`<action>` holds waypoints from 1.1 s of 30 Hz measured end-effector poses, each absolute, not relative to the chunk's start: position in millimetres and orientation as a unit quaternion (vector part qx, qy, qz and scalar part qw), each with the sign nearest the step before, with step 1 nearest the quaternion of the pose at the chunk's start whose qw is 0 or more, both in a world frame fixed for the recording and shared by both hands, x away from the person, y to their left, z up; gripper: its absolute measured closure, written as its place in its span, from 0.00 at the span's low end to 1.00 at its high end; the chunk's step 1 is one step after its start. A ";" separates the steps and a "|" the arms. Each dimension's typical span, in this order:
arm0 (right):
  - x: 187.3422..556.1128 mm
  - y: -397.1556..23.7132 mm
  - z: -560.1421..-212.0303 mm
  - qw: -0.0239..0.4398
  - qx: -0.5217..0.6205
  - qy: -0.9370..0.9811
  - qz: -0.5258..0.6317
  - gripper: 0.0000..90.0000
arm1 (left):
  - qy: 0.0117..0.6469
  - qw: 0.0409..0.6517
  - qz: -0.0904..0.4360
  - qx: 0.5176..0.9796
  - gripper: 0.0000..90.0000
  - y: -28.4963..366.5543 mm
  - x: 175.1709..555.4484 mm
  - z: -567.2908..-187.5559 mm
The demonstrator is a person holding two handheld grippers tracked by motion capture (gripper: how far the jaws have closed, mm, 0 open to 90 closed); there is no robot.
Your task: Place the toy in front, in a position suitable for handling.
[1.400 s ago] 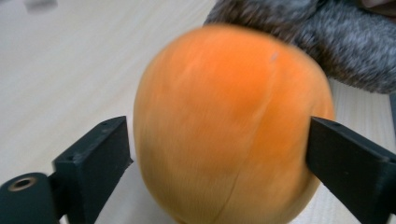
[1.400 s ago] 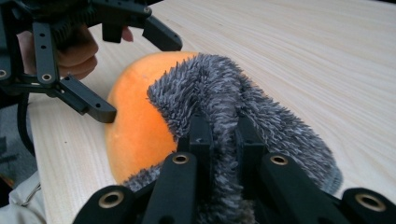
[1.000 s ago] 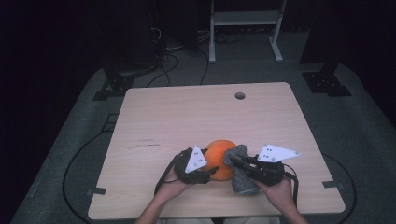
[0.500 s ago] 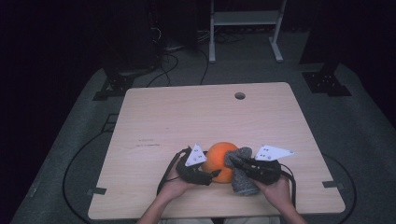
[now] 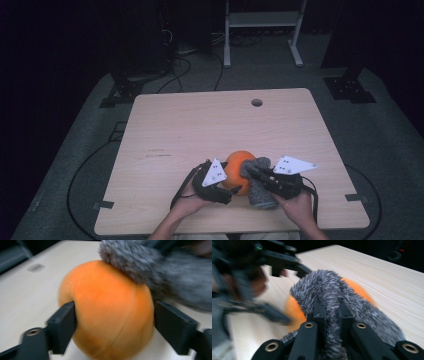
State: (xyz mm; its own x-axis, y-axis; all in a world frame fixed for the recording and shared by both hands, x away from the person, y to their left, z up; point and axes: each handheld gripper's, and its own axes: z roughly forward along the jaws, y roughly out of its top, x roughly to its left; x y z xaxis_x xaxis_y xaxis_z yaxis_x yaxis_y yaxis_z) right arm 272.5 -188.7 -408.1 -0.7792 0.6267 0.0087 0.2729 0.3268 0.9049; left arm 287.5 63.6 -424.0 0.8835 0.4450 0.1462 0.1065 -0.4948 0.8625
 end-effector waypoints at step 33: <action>294.8 -196.9 -428.4 0.127 0.335 0.799 0.483 0.89 | 0.223 0.509 0.148 0.818 0.18 86.3 304.2 -422.2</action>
State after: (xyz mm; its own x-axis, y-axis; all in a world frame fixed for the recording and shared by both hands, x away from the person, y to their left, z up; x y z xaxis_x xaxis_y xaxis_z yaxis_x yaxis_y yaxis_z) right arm 294.8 -196.9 -428.4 -0.7429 0.6582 0.1220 0.4136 0.3079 0.8568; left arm 304.2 86.3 -422.2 0.8562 0.5165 0.0151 0.2141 -0.3812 0.8994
